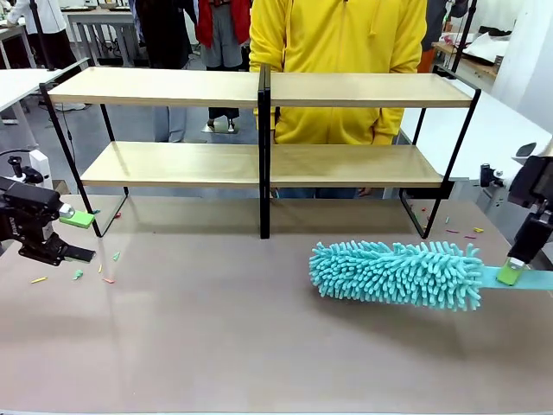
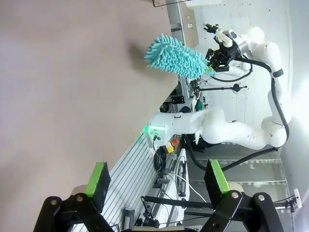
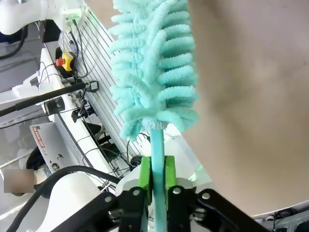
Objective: Clean the shelves.
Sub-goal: Place the Duster on the table.
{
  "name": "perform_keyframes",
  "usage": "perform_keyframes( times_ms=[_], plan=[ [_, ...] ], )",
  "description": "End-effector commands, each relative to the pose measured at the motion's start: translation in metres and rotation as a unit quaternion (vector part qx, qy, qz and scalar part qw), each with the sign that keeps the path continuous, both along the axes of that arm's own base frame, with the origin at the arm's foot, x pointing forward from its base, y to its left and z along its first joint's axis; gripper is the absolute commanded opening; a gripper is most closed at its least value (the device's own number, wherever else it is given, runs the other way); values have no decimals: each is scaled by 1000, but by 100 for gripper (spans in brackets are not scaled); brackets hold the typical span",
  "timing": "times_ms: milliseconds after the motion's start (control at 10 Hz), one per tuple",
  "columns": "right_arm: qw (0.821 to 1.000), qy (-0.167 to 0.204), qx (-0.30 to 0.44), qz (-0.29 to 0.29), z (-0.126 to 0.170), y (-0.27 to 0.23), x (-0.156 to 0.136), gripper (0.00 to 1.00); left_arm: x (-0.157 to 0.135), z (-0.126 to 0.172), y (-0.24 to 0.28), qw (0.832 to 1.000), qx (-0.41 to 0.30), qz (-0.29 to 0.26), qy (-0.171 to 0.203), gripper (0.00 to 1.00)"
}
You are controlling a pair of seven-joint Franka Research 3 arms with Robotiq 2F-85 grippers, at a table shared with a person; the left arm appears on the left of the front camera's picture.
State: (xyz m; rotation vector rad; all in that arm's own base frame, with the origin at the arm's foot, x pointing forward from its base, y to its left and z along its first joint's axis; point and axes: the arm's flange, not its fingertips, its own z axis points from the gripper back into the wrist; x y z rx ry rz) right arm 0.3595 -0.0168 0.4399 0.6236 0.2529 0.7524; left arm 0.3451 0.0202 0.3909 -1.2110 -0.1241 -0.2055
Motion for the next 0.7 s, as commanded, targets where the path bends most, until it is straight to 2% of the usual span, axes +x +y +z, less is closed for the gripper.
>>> perform_keyframes(
  times_ms=[0,100,200,300,400,500,600],
  plan=[
    [999,-47,5,-24,16,-19,5,72,-2,0,-4,1000,-16,0,-14,100],
    [993,-89,4,-80,25,-37,9,100,-2,0,-4,1000,-16,0,-14,100],
    [974,-153,19,-166,38,-57,11,76,-2,0,-4,1000,-16,0,-14,100],
    [942,-221,41,-249,53,-75,5,100,-2,0,-4,1000,-16,0,-14,100],
    [927,-223,95,-285,64,-80,-8,100,-2,0,-4,1000,-16,0,-14,100],
    [923,-177,150,-307,69,-73,-26,100,-2,0,-4,1000,-16,0,-14,100],
    [919,-106,184,-332,68,-62,-52,100,-2,0,-4,1000,-16,0,-14,100]
  ],
)
